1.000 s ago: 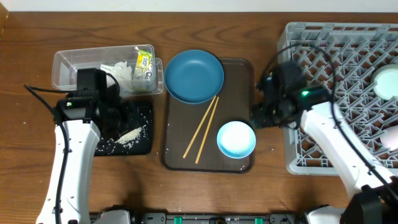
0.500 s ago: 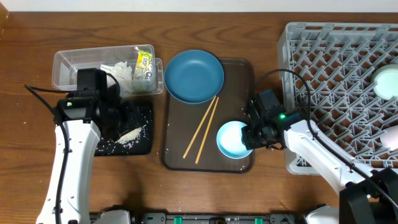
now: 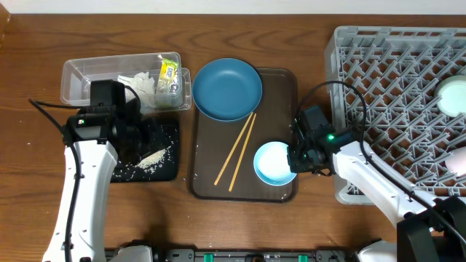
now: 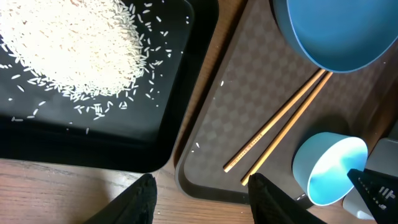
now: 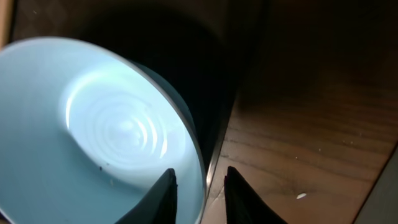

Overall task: Sort waste into correct bins and load items into the dishwasher rack
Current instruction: 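Retract the left arm and reach the right gripper to the bowl, then grasp the light blue bowl rim with the right gripper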

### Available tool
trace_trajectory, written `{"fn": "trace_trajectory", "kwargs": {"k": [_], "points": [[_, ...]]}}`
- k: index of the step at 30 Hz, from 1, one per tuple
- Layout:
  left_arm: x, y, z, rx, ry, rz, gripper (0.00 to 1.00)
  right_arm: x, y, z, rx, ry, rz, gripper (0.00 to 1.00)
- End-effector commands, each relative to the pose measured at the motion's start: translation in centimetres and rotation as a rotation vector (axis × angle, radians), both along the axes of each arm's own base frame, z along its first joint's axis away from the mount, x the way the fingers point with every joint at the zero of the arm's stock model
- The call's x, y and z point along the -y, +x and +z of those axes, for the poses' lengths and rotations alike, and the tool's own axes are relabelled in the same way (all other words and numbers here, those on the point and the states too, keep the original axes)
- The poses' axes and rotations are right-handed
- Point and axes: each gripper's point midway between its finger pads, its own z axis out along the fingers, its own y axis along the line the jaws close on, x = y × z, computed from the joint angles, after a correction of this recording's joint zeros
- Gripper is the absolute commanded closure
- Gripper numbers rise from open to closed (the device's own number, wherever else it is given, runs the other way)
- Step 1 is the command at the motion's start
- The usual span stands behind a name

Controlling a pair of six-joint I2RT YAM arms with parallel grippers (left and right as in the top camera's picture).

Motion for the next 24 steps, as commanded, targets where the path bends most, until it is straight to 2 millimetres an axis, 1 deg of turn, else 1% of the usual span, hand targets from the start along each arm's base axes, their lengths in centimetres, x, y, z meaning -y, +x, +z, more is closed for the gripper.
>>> {"fn": "trace_trajectory", "kwargs": {"k": [1,2,5,6,20,24], "points": [[-0.34,0.04,0.24,0.009,0.015,0.003,0.49,0.10,-0.37,-0.39,-0.011,-0.011,-0.013,0.81],[-0.32,0.03,0.24,0.009,0.014,0.002,0.49,0.09,-0.38,-0.39,-0.011,-0.010,-0.013,0.82],[-0.32,0.03,0.24,0.009,0.014,0.002,0.49,-0.08,-0.48,-0.37,-0.017,0.000,-0.010,0.92],[-0.32,0.03,0.24,0.009,0.014,0.002,0.49,-0.19,-0.53,-0.36,-0.020,0.006,-0.009,0.93],[-0.32,-0.05,0.22,0.006,0.014,0.002,0.49,-0.40,-0.67,-0.47,-0.034,0.019,-0.025,0.93],[-0.32,-0.06,0.22,0.005,0.014,0.002,0.49,-0.37,-0.74,-0.62,-0.040,0.016,-0.025,0.90]]}}
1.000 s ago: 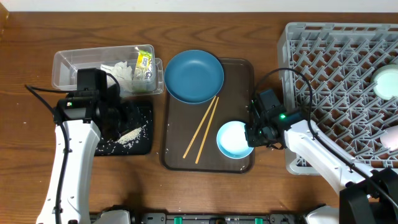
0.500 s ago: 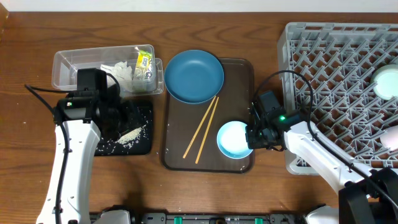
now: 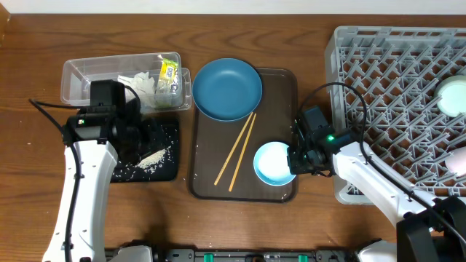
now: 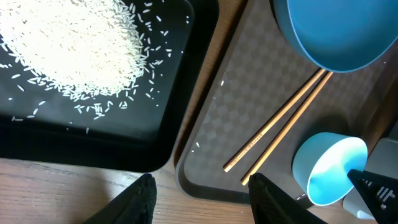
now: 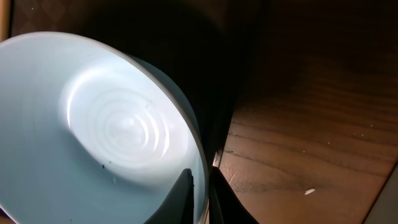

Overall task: Sort waste into correct bins and load items into the dishwasher rack
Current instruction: 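Grasp the light blue bowl rim with the right gripper, then lift the bowl with the right gripper and set it in the rack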

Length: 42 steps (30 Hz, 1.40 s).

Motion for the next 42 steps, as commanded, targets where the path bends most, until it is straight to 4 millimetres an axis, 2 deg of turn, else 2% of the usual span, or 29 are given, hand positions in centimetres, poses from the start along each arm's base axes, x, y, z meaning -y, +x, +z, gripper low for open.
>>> {"fn": "trace_trajectory", "kwargs": {"k": [1,5,10,16,21,25,28,30,33,36,42], "points": [[-0.3,0.0,0.2,0.006,0.014,0.002,0.49,-0.2,-0.5,-0.5,-0.024,0.000,-0.003,0.90],[-0.3,0.0,0.2,0.006,0.014,0.003,0.49,-0.2,-0.4,-0.5,-0.021,0.001,-0.003,0.90],[-0.3,0.0,0.2,0.006,0.014,0.003,0.49,-0.2,-0.3,-0.5,-0.018,0.003,-0.003,0.99],[-0.3,0.0,0.2,0.006,0.014,0.003,0.49,-0.3,-0.3,-0.5,-0.017,0.004,-0.003,0.99],[-0.3,0.0,0.2,0.007,0.014,0.003,0.49,-0.5,0.5,0.1,0.009,0.016,-0.005,0.99],[-0.3,0.0,0.2,0.007,0.015,0.002,0.49,-1.2,1.9,2.0,0.065,0.042,-0.002,0.99],[-0.3,0.0,0.2,0.007,0.015,0.002,0.49,-1.7,3.4,4.4,0.146,0.061,0.027,0.99],[-0.3,0.0,0.2,0.007,0.015,0.002,0.49,-1.3,4.5,6.2,0.205,0.047,0.020,0.99],[-0.3,0.0,0.2,0.007,0.015,0.002,0.49,0.2,6.1,8.9,0.294,-0.002,-0.027,0.99],[-0.3,0.0,0.2,0.007,0.015,0.002,0.49,3.1,7.8,11.5,0.400,-0.102,-0.105,0.99],[-0.3,0.0,0.2,0.007,0.015,0.002,0.49,12.1,10.4,17.6,0.652,-0.429,-0.349,0.99]]}}
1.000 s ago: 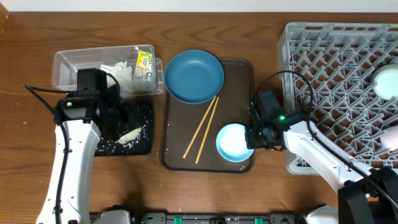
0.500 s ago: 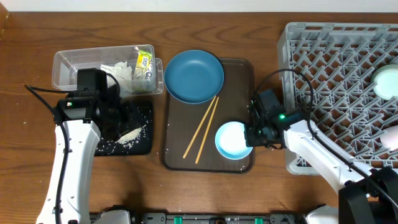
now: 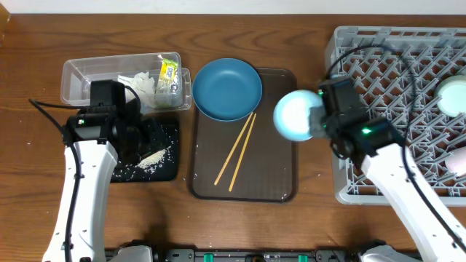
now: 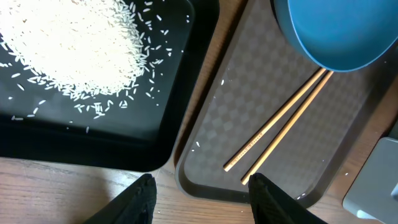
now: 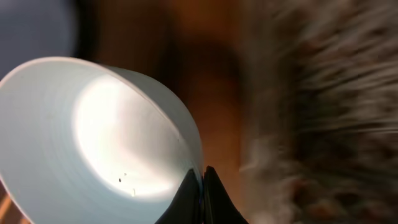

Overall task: Sort waste into correct bins and load items into the dishwasher rack
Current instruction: 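Lift the bowl with the right gripper and set it in the rack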

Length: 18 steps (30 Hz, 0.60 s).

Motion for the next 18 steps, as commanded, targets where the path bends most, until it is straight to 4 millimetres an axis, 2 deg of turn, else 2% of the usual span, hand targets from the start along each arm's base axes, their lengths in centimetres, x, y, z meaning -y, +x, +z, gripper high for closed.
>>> {"fn": "trace_trajectory", "kwargs": {"k": [1,7,11,15,18], "points": [[-0.3,0.0,0.2,0.009,0.015,0.002,0.49,7.2,1.6,5.1,0.185,-0.261,-0.219,0.99],[-0.3,0.0,0.2,0.009,0.015,0.002,0.49,15.2,2.6,12.3,0.377,-0.588,-0.448,0.99],[-0.3,0.0,0.2,0.009,0.015,0.002,0.49,18.9,3.2,15.3,0.419,-0.734,-0.522,0.99],[-0.3,0.0,0.2,0.009,0.015,0.002,0.49,22.7,3.1,16.8,0.399,-0.863,-0.617,0.99],[-0.3,0.0,0.2,0.009,0.015,0.002,0.49,25.3,3.3,16.4,0.353,-0.931,-0.659,0.99]]}}
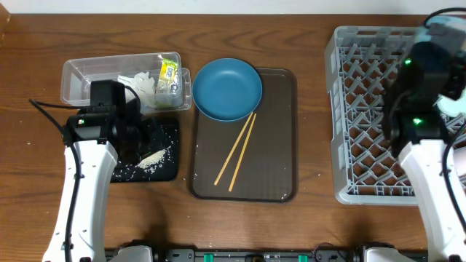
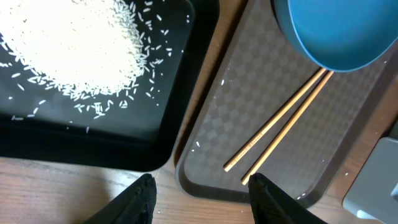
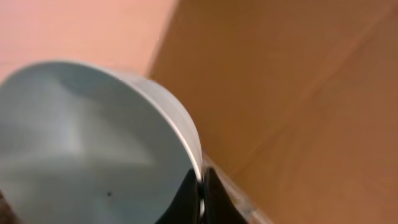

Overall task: Sort waste into correct bins and load items into the dishwasher rack
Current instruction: 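Lift the bowl with the right gripper and set it in the rack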

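A light blue bowl (image 3: 81,143) fills the right wrist view, with my right gripper (image 3: 200,186) shut on its rim. In the overhead view the right arm (image 1: 422,73) is raised over the far right of the grey dishwasher rack (image 1: 364,109). A blue plate (image 1: 227,89) and two wooden chopsticks (image 1: 235,151) lie on the brown tray (image 1: 277,145). My left gripper (image 2: 202,199) hangs open and empty above the gap between the black tray of rice (image 2: 93,56) and the brown tray.
A clear container (image 1: 95,76) with wrappers and tissue stands at the back left, behind the black tray. Pale dishes (image 1: 453,102) sit at the rack's right edge. Bare wooden table lies between the brown tray and the rack.
My right arm has moved right and up with the bowl, from the rack's left edge beside the tray to over the rack's far right. The left arm has not moved.
My right gripper straddled the rim of the bowl on the brown tray, then was shut on it. Later it held the bowl in the air between tray and rack, and now over the rack's right side. The left gripper stayed open over the rice tray.
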### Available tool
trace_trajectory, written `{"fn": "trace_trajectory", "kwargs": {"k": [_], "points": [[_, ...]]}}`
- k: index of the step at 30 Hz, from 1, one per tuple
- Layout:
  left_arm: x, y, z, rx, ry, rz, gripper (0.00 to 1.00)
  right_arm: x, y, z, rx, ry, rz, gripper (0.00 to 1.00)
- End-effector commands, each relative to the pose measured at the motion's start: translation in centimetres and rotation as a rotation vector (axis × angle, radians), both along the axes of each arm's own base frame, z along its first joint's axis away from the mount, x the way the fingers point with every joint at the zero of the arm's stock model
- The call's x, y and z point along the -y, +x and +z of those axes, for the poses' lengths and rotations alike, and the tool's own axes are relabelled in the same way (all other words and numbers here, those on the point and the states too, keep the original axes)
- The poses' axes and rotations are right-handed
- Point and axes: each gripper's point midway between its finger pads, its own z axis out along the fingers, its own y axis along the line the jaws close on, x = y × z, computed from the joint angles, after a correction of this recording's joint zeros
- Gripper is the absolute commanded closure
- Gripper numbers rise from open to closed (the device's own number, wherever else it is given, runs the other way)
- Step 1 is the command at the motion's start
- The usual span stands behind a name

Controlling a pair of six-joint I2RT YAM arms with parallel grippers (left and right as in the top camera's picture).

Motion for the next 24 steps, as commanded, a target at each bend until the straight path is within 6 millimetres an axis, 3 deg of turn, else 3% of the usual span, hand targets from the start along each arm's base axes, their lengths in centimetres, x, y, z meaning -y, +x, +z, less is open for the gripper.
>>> {"fn": "trace_trajectory", "kwargs": {"k": [1,6,10,16,24], "points": [[-0.3,0.0,0.2,0.009,0.014,0.002,0.49,3.4,-0.4,-1.1,-0.177,-0.102,-0.126,0.99],[-0.3,0.0,0.2,0.008,0.014,0.002,0.49,6.2,0.5,-3.9,-0.235,-0.111,-0.190,0.99],[-0.3,-0.2,0.2,0.000,0.013,0.002,0.49,7.6,1.5,-7.2,-0.322,-0.108,-0.211,0.99],[-0.3,-0.2,0.2,-0.001,0.013,0.002,0.49,8.1,2.8,-11.9,-0.441,-0.103,-0.206,0.99],[-0.3,-0.2,0.2,-0.002,0.013,0.002,0.49,7.5,3.6,-14.4,-0.462,-0.079,-0.191,0.99]]}}
